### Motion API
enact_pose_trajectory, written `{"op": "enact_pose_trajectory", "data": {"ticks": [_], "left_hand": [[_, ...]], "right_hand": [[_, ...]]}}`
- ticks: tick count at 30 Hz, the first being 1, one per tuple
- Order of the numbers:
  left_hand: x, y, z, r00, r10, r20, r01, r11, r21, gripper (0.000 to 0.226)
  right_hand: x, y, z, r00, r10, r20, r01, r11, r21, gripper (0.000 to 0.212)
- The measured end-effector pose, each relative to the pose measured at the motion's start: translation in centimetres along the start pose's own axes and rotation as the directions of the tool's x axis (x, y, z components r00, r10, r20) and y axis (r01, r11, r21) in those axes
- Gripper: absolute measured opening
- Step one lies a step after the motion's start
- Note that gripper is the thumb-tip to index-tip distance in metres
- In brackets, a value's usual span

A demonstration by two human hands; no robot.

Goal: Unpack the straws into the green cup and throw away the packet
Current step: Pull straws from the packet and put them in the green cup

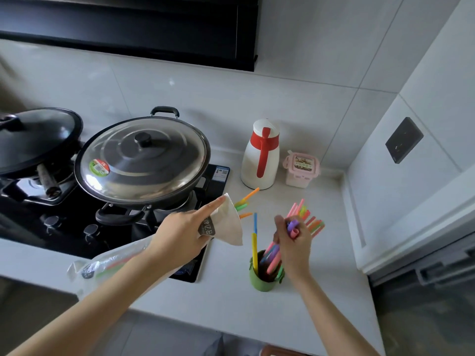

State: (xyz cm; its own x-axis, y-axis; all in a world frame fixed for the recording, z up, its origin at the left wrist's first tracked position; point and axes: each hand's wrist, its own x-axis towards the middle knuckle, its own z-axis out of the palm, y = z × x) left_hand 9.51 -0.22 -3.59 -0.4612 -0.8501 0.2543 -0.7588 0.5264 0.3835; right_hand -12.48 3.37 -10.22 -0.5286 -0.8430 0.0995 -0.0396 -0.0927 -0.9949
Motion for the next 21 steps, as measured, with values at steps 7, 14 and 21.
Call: {"op": "enact_pose_trajectory", "data": {"ticks": [7, 14, 21], "left_hand": [[1.0, 0.6, -0.5, 0.999, 0.021, 0.034, -0.021, 1.0, 0.012, 0.08], [2.4, 1.4, -0.6, 0.996, 0.083, 0.033, -0.082, 0.996, -0.015, 0.082], [3.8, 1.9, -0.9, 0.99, 0.138, 0.025, -0.138, 0.99, -0.022, 0.082]], "right_hand": [[1.2, -1.1, -0.9, 0.994, 0.047, 0.103, -0.045, 0.999, -0.017, 0.027], [2.8, -1.3, -1.6, 0.95, -0.102, 0.295, 0.24, 0.845, -0.479, 0.025], [2.6, -2.5, -1.6, 0.931, -0.252, 0.265, 0.352, 0.81, -0.469, 0.043]]}}
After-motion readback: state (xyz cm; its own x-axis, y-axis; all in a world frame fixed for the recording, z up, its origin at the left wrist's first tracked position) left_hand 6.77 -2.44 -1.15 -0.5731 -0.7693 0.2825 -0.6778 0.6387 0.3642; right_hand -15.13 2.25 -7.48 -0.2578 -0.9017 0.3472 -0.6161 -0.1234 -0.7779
